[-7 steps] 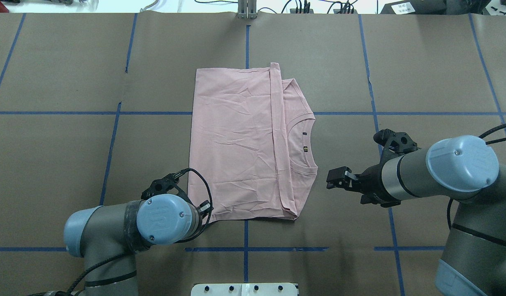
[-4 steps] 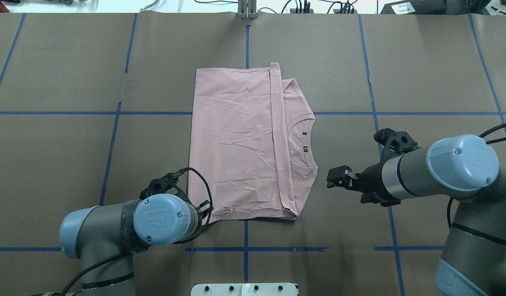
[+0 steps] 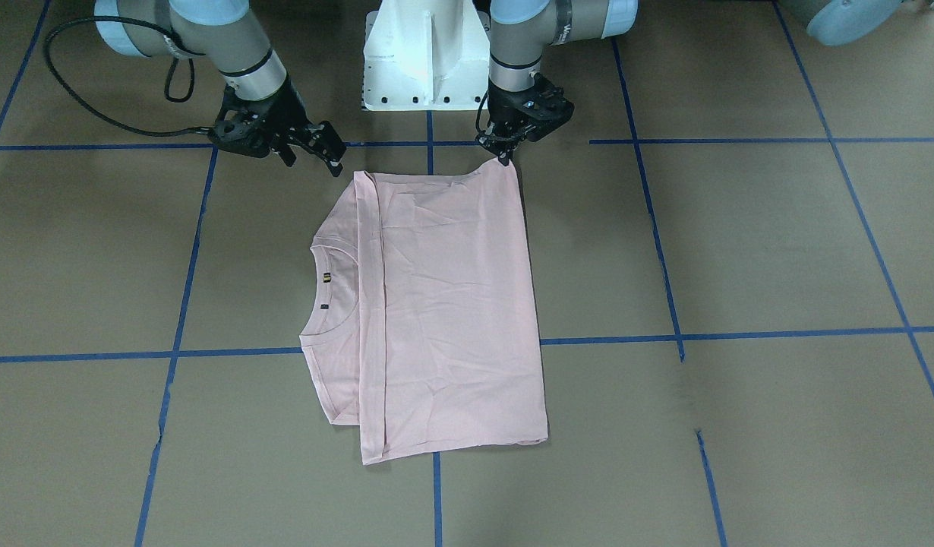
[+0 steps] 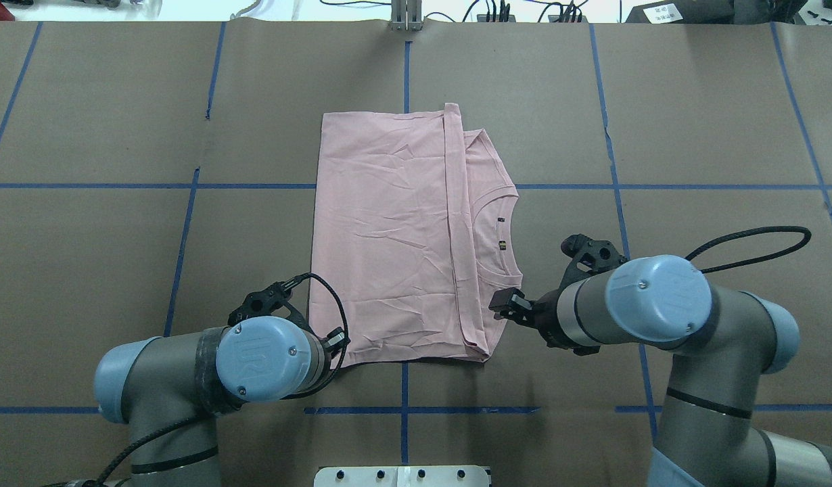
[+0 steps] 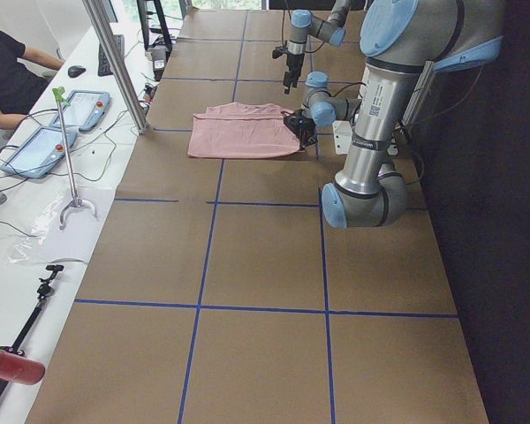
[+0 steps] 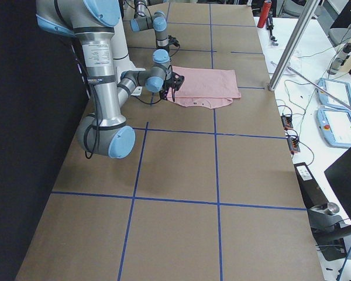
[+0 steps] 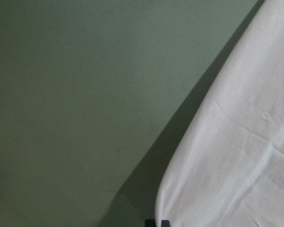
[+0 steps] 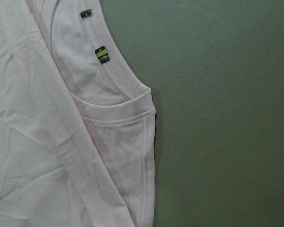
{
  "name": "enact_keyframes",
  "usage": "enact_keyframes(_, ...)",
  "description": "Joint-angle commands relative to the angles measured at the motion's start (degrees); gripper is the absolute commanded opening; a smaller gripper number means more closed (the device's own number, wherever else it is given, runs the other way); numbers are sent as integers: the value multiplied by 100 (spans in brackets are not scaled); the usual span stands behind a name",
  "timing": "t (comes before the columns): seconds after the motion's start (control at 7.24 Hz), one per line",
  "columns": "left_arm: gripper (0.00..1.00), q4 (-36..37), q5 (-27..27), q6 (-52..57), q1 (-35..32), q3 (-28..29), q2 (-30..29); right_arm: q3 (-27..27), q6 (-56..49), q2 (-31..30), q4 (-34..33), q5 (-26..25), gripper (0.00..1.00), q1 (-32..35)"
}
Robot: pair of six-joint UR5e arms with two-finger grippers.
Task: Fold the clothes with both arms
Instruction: 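Lower the right gripper to the shirt's near edge beside the left gripper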
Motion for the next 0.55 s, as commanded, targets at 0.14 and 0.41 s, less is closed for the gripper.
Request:
enact_keyframes(0.14, 0, 1, 0, 0, -12, -9, -6, -579, 871, 852, -1048, -64, 100, -262)
enact_keyframes(0.41, 0, 1, 0, 0, -3, -9, -6, -1017, 1099, 1010, -715, -72, 100, -263)
